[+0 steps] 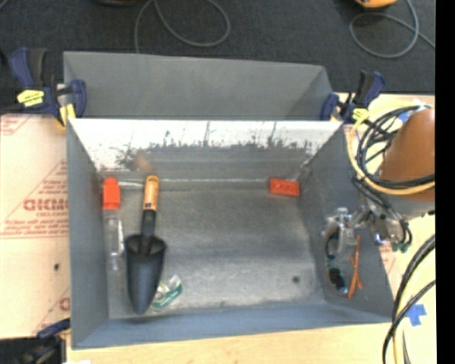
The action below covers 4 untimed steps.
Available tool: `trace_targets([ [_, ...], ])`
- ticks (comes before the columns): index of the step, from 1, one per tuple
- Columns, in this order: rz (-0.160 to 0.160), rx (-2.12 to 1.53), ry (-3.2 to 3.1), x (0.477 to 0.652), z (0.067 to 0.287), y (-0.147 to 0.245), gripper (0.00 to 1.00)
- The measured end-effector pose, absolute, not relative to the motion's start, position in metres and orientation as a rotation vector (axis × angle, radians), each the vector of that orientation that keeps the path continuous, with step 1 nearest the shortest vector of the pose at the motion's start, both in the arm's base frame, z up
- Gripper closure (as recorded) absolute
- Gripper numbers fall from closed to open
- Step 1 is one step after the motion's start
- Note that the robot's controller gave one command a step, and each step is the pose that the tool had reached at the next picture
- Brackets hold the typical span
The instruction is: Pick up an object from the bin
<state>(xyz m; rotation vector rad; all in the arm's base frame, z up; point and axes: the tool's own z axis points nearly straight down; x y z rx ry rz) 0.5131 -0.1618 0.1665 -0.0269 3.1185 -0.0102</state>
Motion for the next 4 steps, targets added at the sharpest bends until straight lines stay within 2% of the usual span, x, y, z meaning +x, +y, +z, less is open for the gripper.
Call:
trace_targets([
  [1,-0.006,-0.044,3.133,0.508,0.145,-0.161,1.00],
  [2,-0.013,-0.053,3.118,0.512,0.181,-0.158,1.00],
  [3,-0.014,-0.051,3.116,0.513,0.194,-0.159,1.00],
  [4,-0.014,0.005,3.114,0.527,0.216,-0.155,1.00],
])
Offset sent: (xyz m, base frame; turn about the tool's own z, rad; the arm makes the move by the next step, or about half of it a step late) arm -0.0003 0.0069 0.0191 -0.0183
